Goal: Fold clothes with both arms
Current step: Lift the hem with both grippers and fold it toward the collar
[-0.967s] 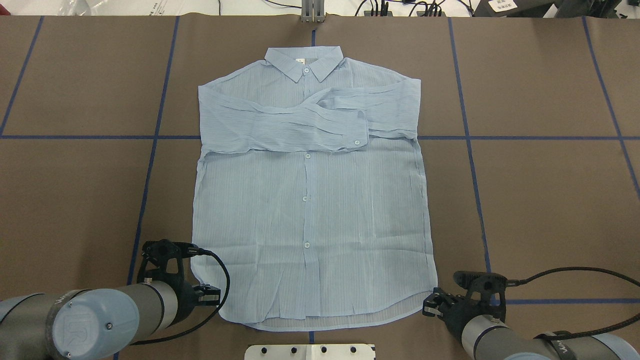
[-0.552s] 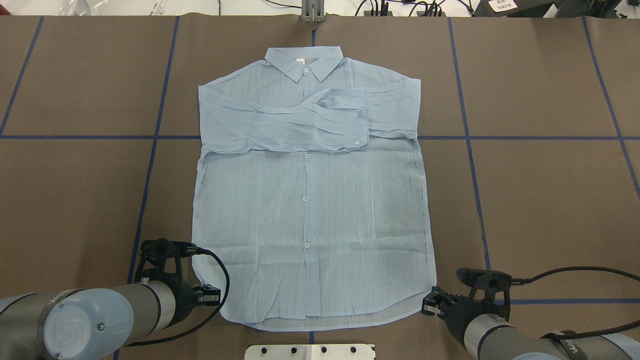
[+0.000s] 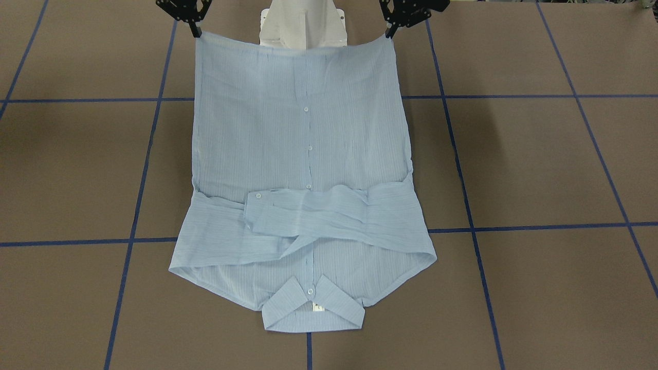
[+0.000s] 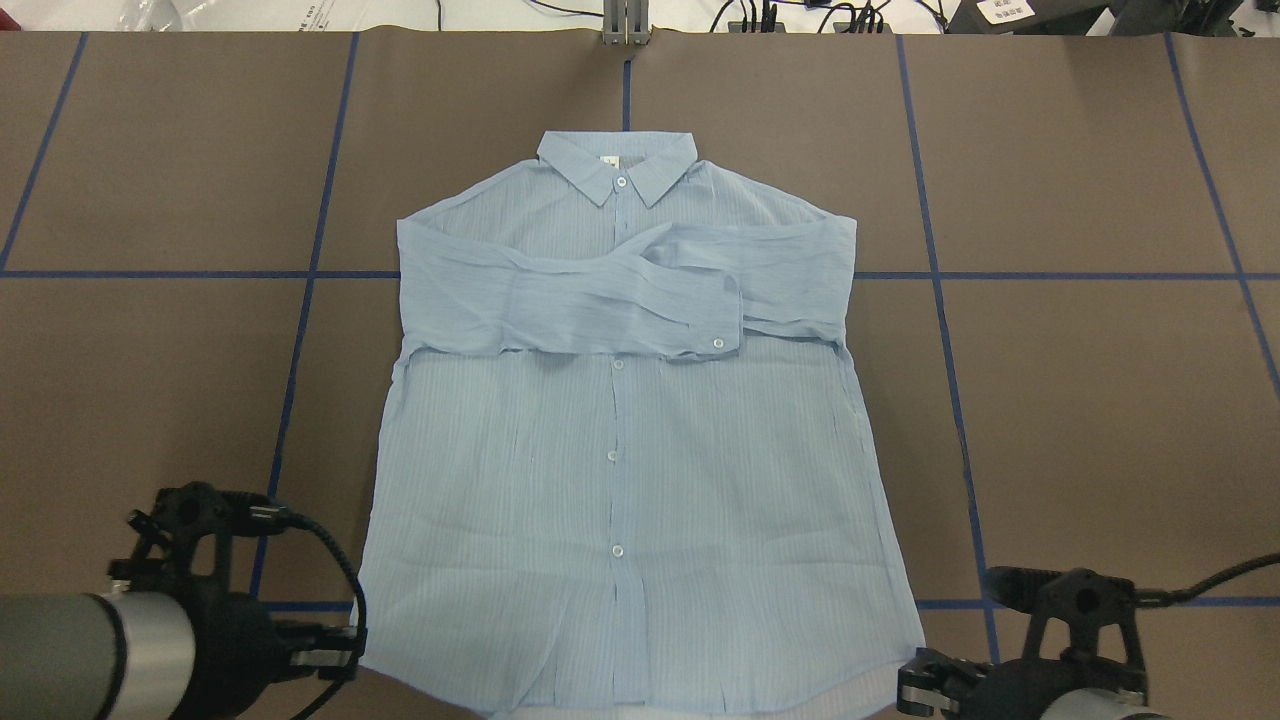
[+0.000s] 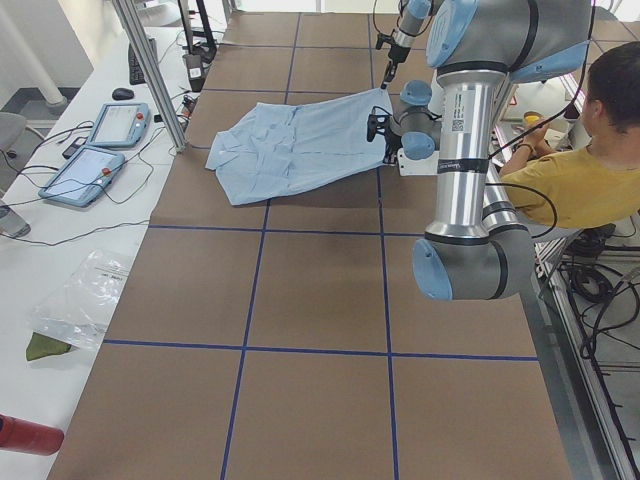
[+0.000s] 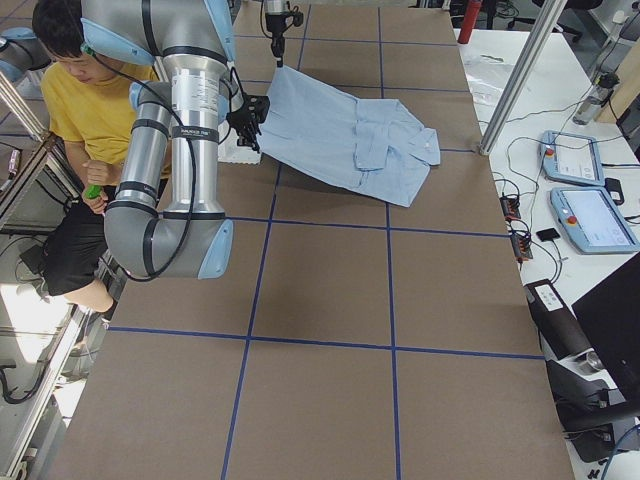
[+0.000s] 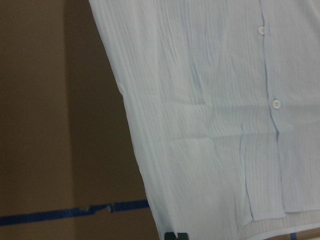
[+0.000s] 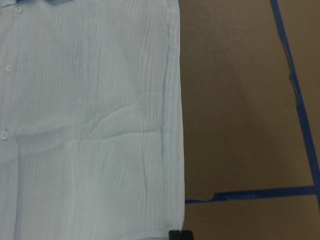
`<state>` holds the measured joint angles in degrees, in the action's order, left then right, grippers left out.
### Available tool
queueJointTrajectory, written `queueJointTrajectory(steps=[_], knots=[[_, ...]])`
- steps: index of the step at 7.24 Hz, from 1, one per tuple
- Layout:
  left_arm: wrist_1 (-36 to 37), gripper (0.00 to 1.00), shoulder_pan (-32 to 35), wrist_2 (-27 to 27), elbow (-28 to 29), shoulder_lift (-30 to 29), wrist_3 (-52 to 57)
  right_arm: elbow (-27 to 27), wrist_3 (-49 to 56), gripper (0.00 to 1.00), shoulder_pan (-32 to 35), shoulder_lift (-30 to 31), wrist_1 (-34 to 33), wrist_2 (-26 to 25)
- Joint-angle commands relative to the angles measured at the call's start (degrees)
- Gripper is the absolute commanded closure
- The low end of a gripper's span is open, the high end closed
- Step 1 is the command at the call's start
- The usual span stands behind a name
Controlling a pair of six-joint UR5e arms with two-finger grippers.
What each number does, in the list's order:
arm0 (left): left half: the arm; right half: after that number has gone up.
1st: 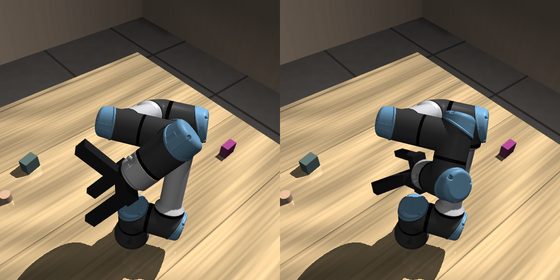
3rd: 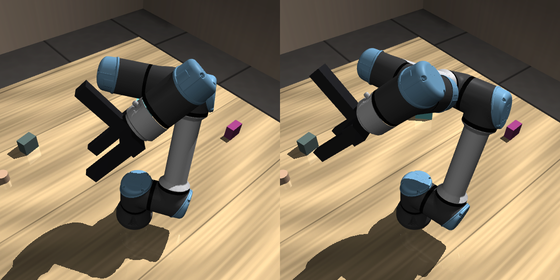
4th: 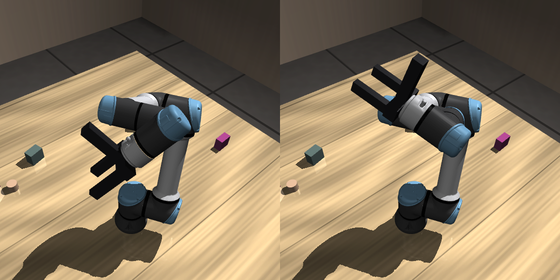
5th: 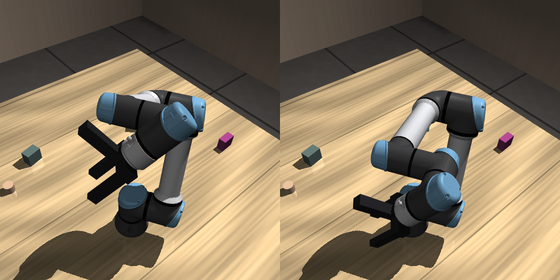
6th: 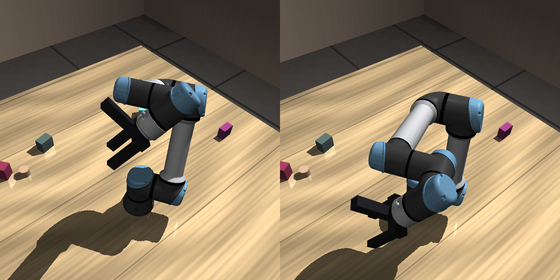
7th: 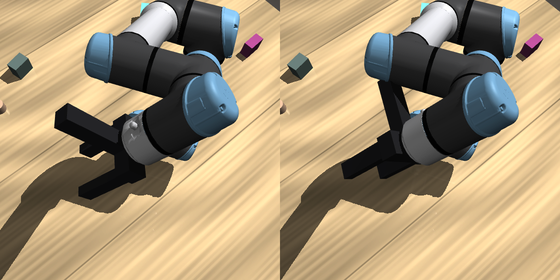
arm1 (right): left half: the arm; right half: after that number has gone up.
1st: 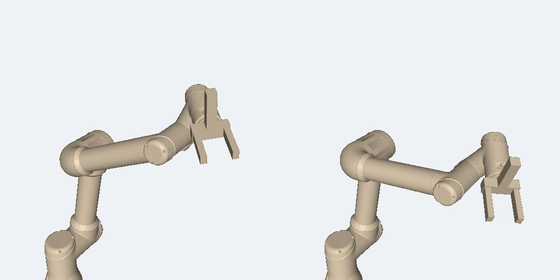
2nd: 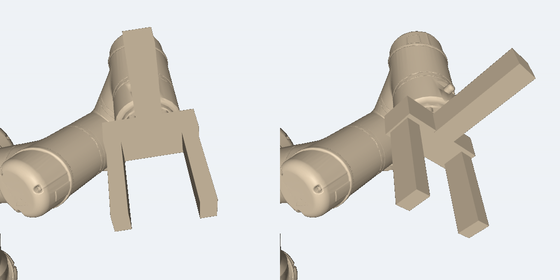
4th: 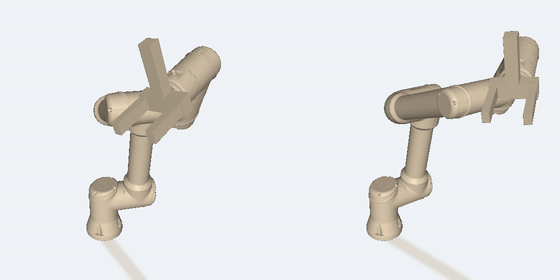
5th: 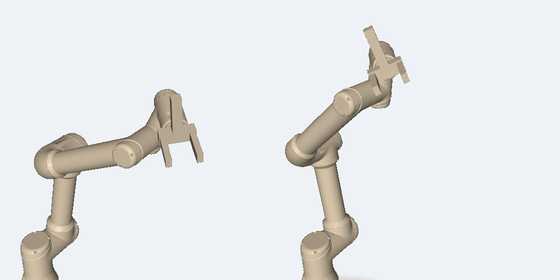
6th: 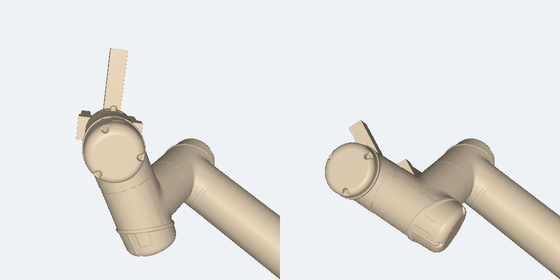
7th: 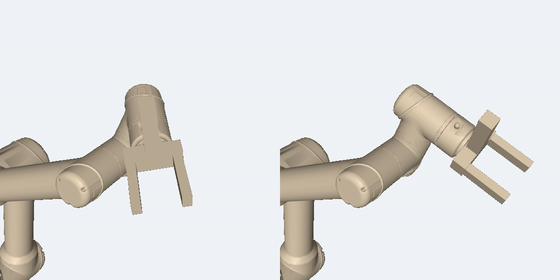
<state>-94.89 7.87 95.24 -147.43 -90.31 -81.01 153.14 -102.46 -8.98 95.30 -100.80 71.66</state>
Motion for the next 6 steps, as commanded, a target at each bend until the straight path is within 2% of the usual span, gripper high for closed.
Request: queueJointTrajectory(steps=[1, 3, 4, 6], knots=[[11.6, 1.0, 1.2, 6.6, -7.5, -4.0, 0.8, 5.8, -1.7, 1.0, 0.0, -2.5, -7.7, 1.2], [11.8, 1.0, 8.4, 6.3, 5.5, -13.2, 4.1, 1.4, 0.0, 1.0, 6.7, -5.4, -7.7, 1.3], [11.7, 1.0, 11.7, 5.4, 12.5, -17.0, 5.3, -2.8, 4.5, 1.0, 11.0, -11.1, -7.8, 1.3], [11.0, 1.0, 19.7, 3.5, 20.1, -21.6, 11.1, -11.9, 11.6, 1.0, 23.1, -20.9, -7.7, 2.3]])
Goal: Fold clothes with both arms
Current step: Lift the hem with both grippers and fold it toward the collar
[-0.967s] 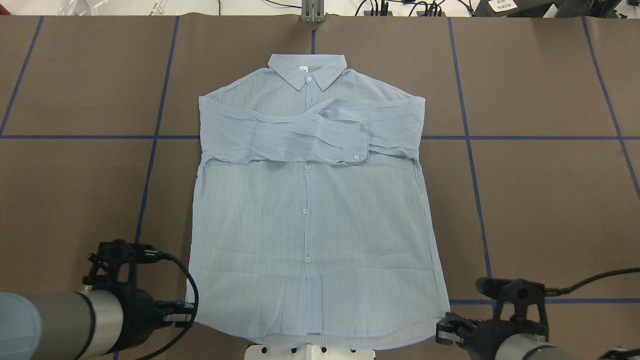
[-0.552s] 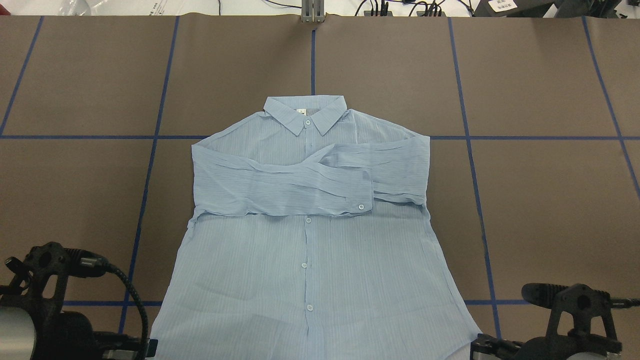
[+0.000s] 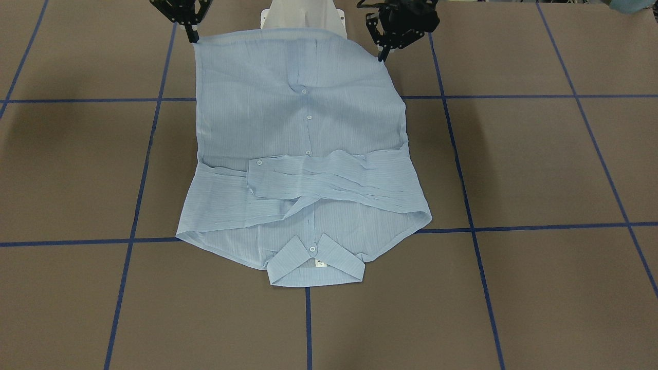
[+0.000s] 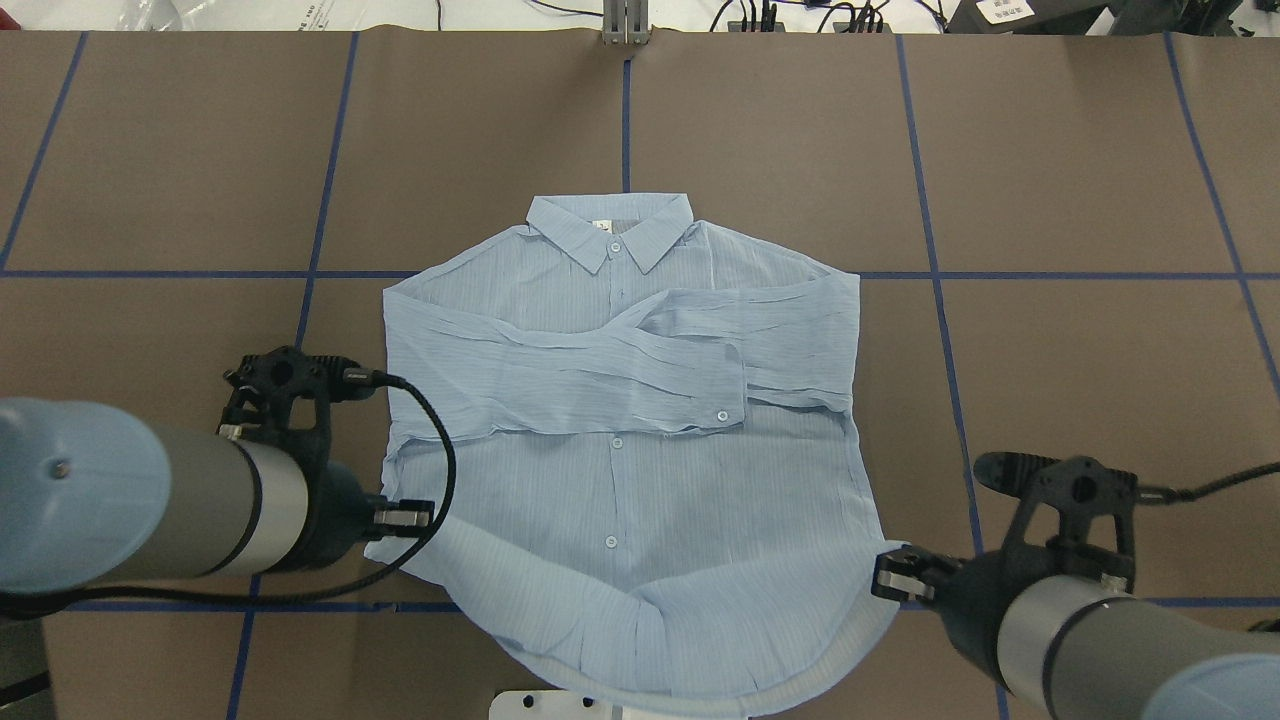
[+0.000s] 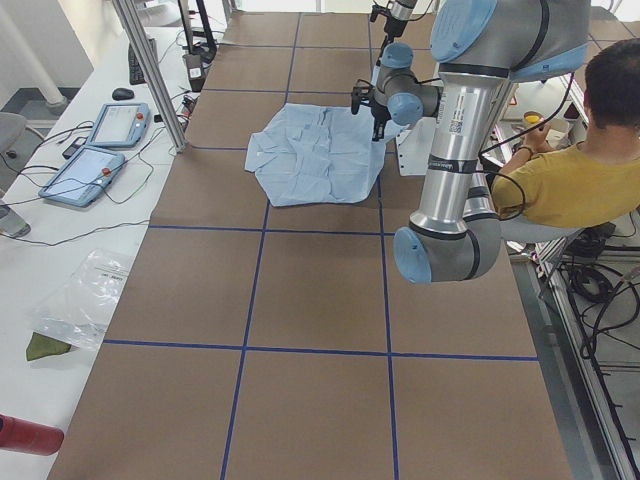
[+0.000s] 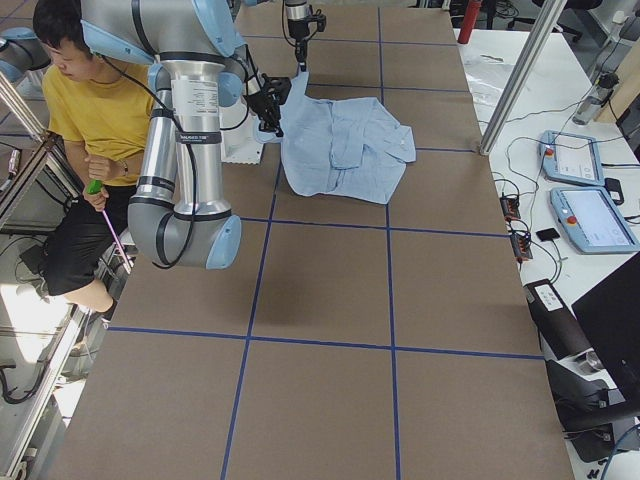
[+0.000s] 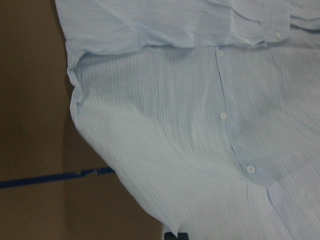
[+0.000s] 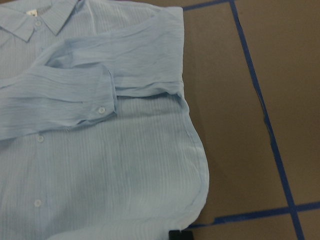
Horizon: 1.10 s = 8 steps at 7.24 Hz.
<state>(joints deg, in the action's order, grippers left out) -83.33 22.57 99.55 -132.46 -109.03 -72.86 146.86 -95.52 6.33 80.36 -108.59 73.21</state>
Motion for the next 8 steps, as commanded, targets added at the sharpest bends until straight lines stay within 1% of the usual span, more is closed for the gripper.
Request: queueJointTrajectory(steps=[1, 2, 3, 4, 5, 6, 7, 8], knots=[[-0.9, 1.0, 8.4, -1.9, 5.3, -4.3, 3.4, -9.0, 6.2, 1.0, 13.4, -9.0, 0.1, 3.2], [-1.5, 1.0, 11.2, -3.0, 5.5, -5.6, 3.7, -11.7, 8.2, 1.0, 18.2, -11.9, 0.3, 4.4], [-5.5, 1.0, 13.1, -4.9, 7.5, -7.1, 4.5, -16.6, 10.9, 1.0, 22.2, -15.4, 0.8, 4.5], [-9.4, 1.0, 14.5, -5.1, 12.5, -7.3, 4.6, -21.0, 12.5, 1.0, 24.8, -16.5, 2.1, 4.5], [-18.0, 1.0, 15.0, -7.1, 20.4, -7.3, 4.6, -28.0, 12.8, 1.0, 25.7, -16.5, 10.0, 4.5], [-26.6, 1.0, 15.0, -7.4, 28.3, -7.3, 4.6, -34.7, 12.9, 1.0, 25.7, -16.5, 17.9, 4.5], [-33.6, 1.0, 15.0, -8.5, 35.7, -7.3, 4.6, -39.2, 12.9, 1.0, 26.3, -16.5, 22.1, 4.5], [-37.7, 1.0, 15.0, -9.8, 40.4, -7.2, 4.7, -42.7, 13.6, 1.0, 26.4, -16.5, 23.9, 4.6]])
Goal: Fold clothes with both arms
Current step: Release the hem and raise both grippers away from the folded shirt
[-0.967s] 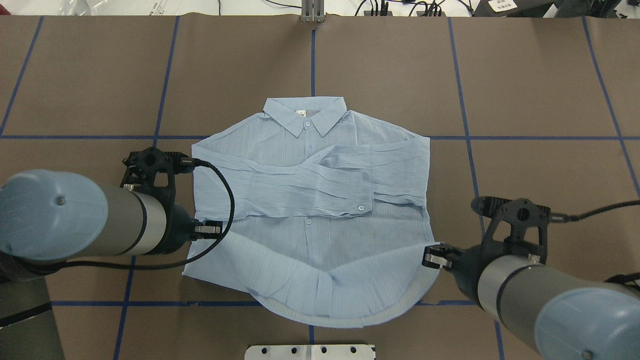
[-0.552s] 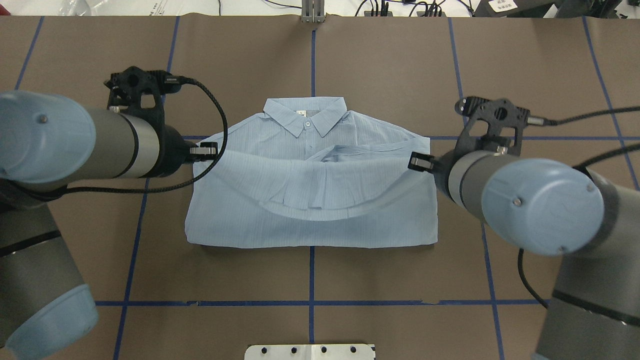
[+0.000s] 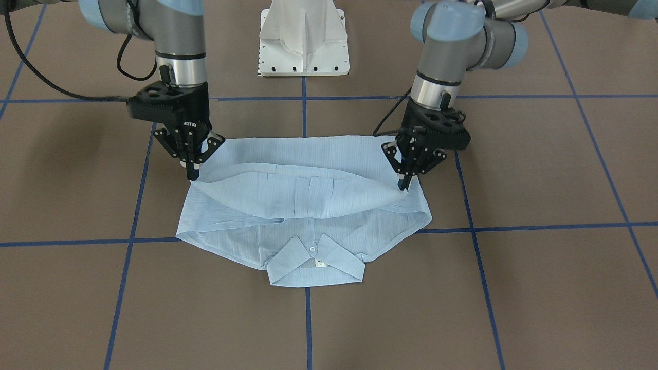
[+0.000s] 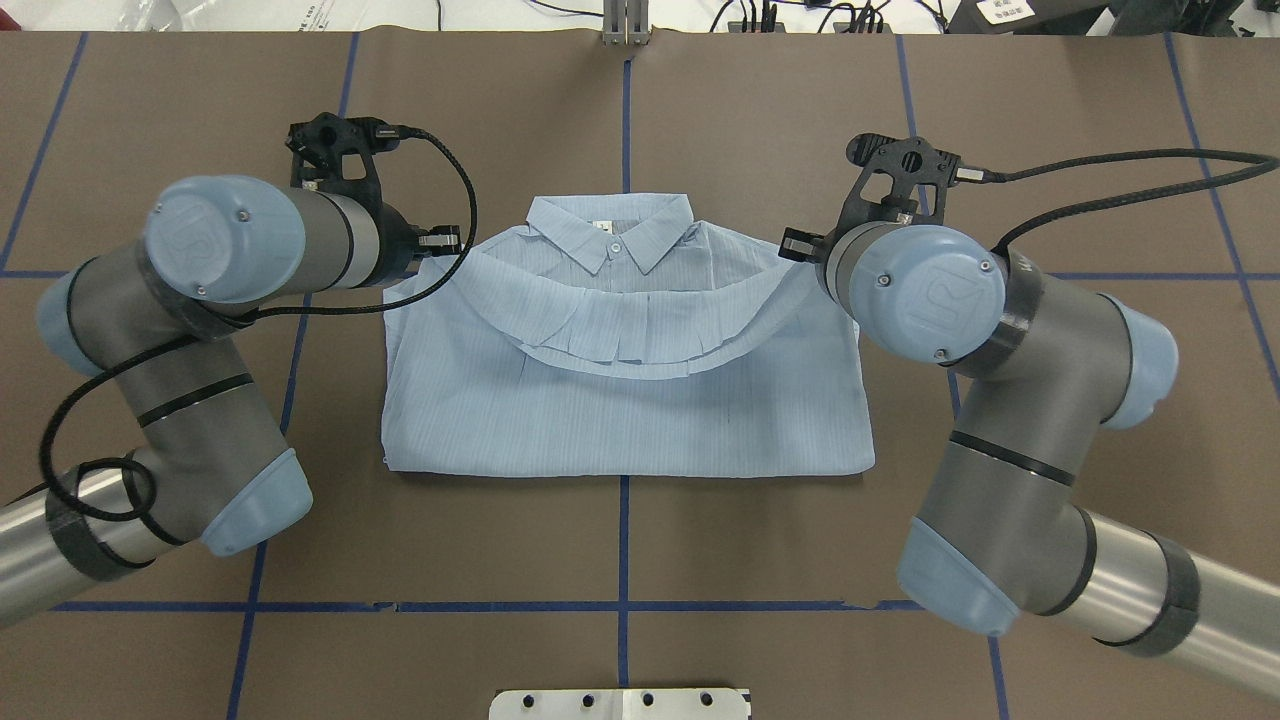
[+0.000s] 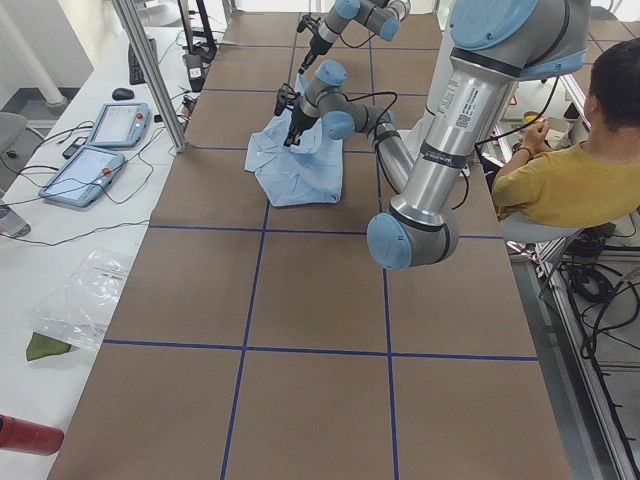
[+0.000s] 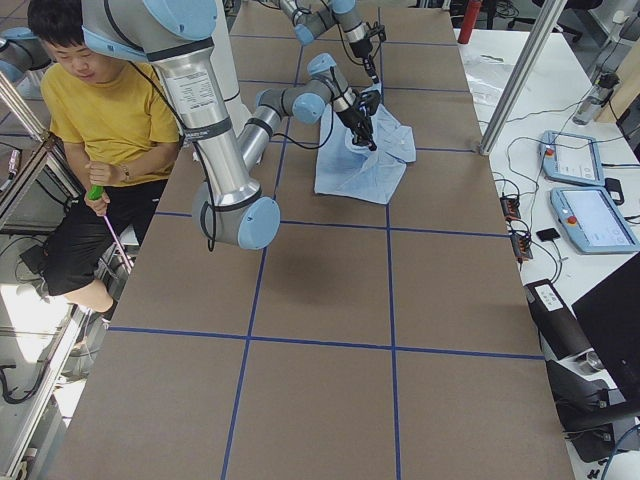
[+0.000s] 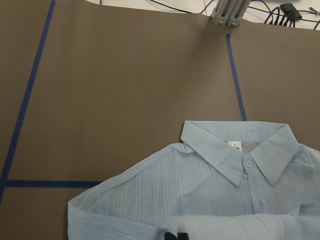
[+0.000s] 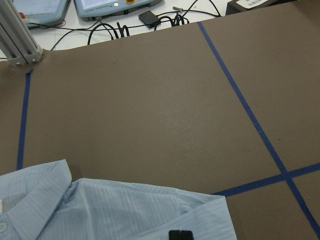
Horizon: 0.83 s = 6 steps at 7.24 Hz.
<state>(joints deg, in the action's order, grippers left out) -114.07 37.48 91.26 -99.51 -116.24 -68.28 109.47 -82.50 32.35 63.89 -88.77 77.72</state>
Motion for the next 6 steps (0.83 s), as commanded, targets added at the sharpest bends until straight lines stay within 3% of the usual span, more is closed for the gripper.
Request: queueJointTrajectory(steps=[1, 6], knots=[[-7.8, 1.0, 0.1, -1.6, 9.4, 0.4, 0.1, -7.4, 0.7, 1.0, 0.7, 0.0, 6.1, 0.0], [-7.8, 1.0, 0.6, -2.2, 8.5, 0.8, 5.0, -8.5, 0.7, 1.0, 2.5, 0.2, 6.9, 0.0]])
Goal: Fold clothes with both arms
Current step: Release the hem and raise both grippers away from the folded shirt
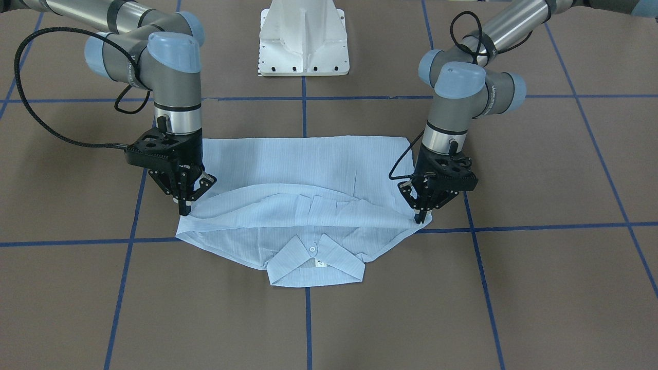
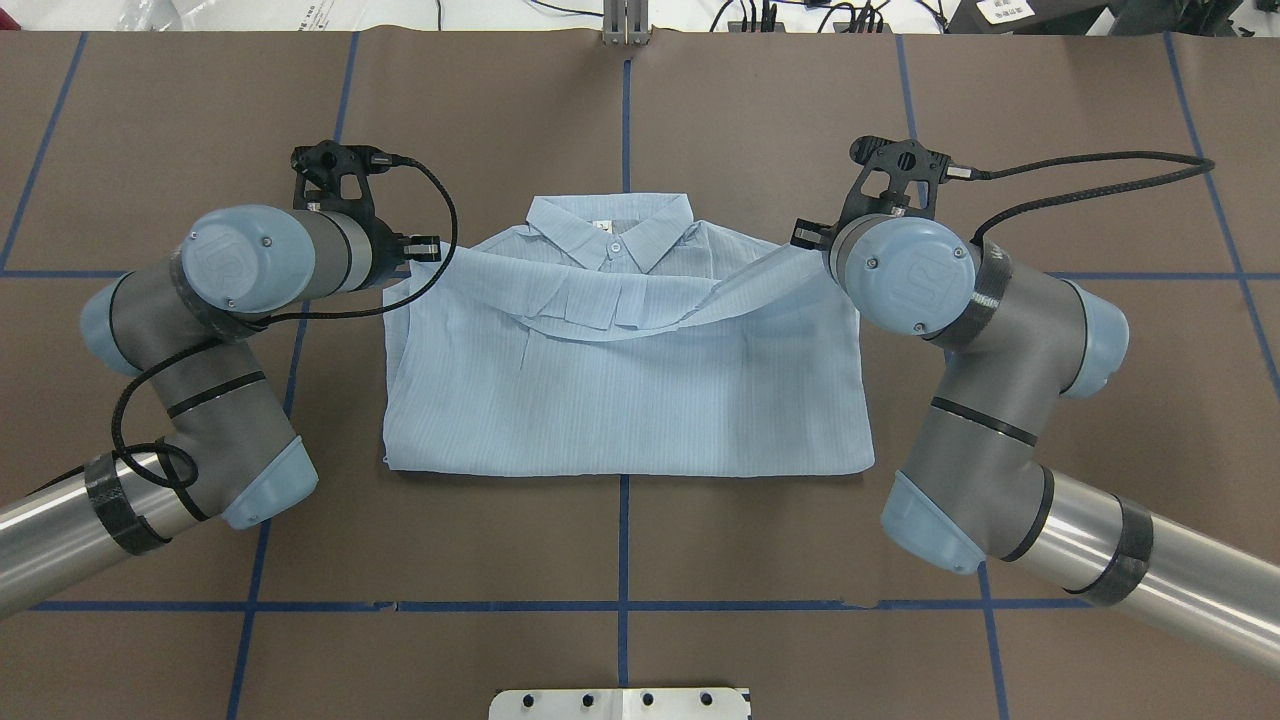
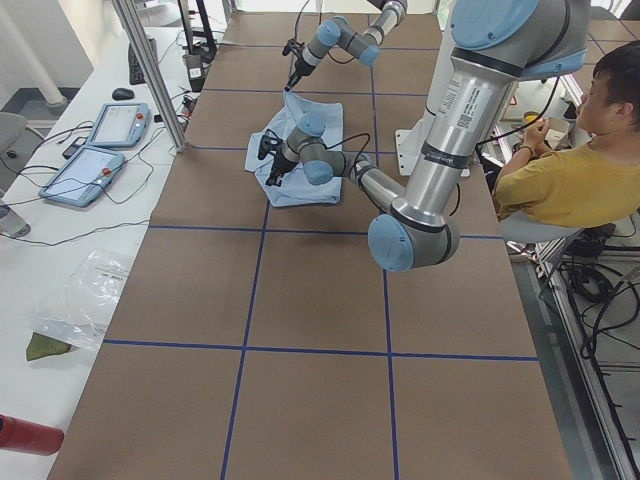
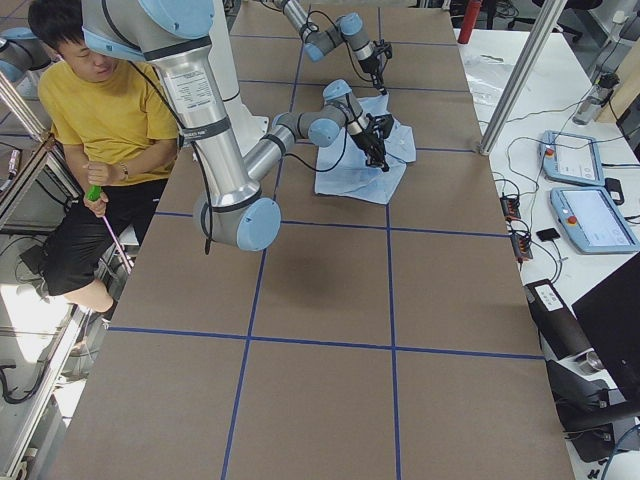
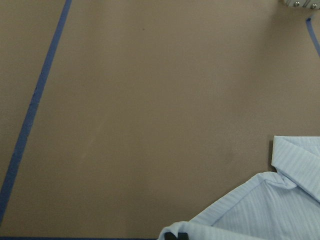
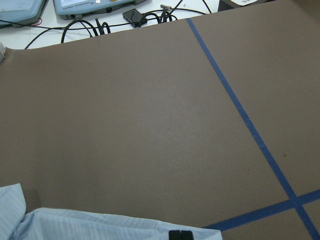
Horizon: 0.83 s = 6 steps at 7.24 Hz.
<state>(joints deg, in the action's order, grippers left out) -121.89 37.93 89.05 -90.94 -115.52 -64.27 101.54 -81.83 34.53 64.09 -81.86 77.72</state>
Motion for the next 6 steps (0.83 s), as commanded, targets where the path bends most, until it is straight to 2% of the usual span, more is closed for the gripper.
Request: queueJointTrajectory(steps=[1, 2, 3, 4, 5, 6], knots=[[0.0, 1.0, 0.0, 0.0, 0.0, 0.0, 1.0, -2.8, 0.0, 1.0, 0.4, -0.2, 0.6, -0.1], [-0.1, 1.0, -0.1, 0.0, 0.2, 0.1, 1.0, -6.2, 0.2, 1.0, 0.4, -0.1, 4.6, -0.1], [-0.1, 1.0, -0.1, 0.1, 0.3, 0.2, 1.4, -8.8, 0.3, 0.73, 0.4, 0.0, 8.6, -0.1], [-0.3, 0.05, 0.3, 0.2, -0.5, 0.6, 7.8, -8.2, 3.1, 0.01, 0.9, -0.4, 9.4, 0.4], [-0.6, 0.0, 0.8, 0.8, -2.5, 0.9, 11.2, -7.3, 4.6, 0.0, 2.7, -0.4, 9.3, 5.7], [-0.5, 0.0, 1.0, 3.8, -4.5, 1.5, 11.3, -4.8, 5.3, 0.0, 4.8, 0.2, 8.8, 10.6]])
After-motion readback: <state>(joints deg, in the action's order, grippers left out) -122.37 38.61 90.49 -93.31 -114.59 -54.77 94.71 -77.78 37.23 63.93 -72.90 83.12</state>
